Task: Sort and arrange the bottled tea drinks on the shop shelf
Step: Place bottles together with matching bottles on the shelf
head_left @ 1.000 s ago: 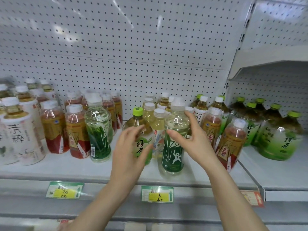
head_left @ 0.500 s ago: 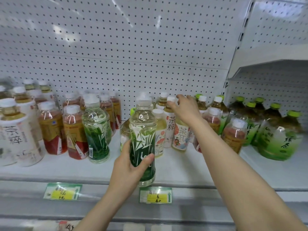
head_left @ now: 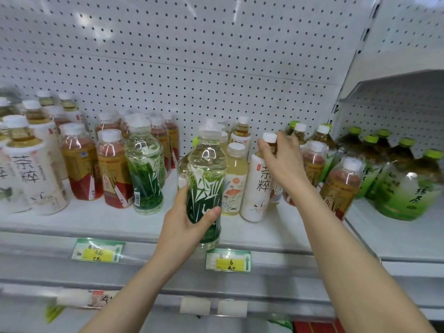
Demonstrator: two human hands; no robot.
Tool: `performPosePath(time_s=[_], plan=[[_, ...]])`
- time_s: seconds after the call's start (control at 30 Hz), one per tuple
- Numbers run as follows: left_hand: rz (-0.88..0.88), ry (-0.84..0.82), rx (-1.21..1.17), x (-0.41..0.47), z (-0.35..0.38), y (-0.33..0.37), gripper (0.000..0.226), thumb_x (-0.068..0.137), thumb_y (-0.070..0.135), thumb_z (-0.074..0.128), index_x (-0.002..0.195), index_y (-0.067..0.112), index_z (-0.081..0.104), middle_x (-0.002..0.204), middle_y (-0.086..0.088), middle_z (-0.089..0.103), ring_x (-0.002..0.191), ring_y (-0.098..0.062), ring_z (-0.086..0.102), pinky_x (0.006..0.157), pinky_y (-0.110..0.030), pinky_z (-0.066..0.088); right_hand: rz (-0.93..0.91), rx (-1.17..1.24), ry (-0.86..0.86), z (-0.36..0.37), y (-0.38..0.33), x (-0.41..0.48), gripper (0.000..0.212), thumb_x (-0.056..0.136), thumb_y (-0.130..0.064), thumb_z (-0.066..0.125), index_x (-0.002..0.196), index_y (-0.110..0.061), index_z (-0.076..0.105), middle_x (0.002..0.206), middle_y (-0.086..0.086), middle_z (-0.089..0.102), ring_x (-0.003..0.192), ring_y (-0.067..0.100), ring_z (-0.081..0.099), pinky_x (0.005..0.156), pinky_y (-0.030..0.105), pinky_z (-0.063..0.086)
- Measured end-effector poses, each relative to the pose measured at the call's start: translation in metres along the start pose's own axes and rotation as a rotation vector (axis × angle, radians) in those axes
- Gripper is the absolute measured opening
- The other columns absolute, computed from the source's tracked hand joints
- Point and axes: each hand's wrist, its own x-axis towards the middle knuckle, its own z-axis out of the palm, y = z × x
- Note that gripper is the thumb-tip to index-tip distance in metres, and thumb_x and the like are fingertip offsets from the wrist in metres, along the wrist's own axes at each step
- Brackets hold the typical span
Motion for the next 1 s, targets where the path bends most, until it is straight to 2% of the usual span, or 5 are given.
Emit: performPosePath(time_s=[0.13,0.27,0.53,0.73,1.0], plan=[[0.002,-0.021,-0.050,0.000,-0.001,-0.004,0.078,0.077,0.052,0.073,0.143,0.024,0.041,0.125,0.020,0.060,0.112,0.009,0.056,0.096,-0.015,0.047,-0.013,0.102,0.074,-0.002,-0.009,-0.045,0.042,0.095,-0.061,0.044,0.101,-0.020,0.053,0.106,-0.005,0.056,0.110,0.014,0.045,0.085,0.035,0.038],[-0.049,-0.012,-0.173,-0.004,-0.003,-0.001,0.087,0.069,0.065,0.073,0.142,0.028,0.043,0.134,0.008,0.060,0.122,-0.009,0.058,0.104,-0.043,0.048,0.095,0.439,-0.051,0.011,-0.009,-0.085,0.062,0.089,-0.059,0.058,0.142,-0.035,0.035,0.146,-0.011,0.048,0.132,0.011,0.046,0.109,0.039,0.038],[-0.134,0.065,-0.372,-0.026,-0.035,0.001,0.064,0.079,0.053,0.072,0.133,0.031,0.046,0.127,0.021,0.058,0.115,0.013,0.055,0.105,-0.021,0.045,-0.037,0.475,0.009,-0.002,-0.038,-0.101,0.053,0.090,-0.039,0.067,0.132,-0.043,0.035,0.098,-0.054,0.051,0.092,-0.024,0.054,0.080,0.009,0.043],[-0.086,0.121,-0.420,-0.044,-0.111,-0.009,0.059,0.082,0.032,0.070,0.137,0.023,0.050,0.125,0.007,0.067,0.117,-0.011,0.063,0.094,-0.030,0.054,-0.079,0.633,0.062,0.011,-0.118,-0.114,0.050,0.088,-0.033,0.071,0.130,-0.025,0.044,0.097,-0.026,0.061,0.083,-0.013,0.059,0.071,0.013,0.047],[-0.068,0.168,-0.314,-0.074,-0.280,-0.051,0.079,0.072,0.054,0.075,0.140,0.025,0.046,0.133,0.009,0.062,0.124,-0.010,0.058,0.099,-0.035,0.051,-0.083,0.690,-0.014,0.090,-0.264,-0.151,0.052,0.086,-0.037,0.074,0.127,-0.034,0.043,0.092,-0.038,0.061,0.085,-0.008,0.063,0.070,0.013,0.050]])
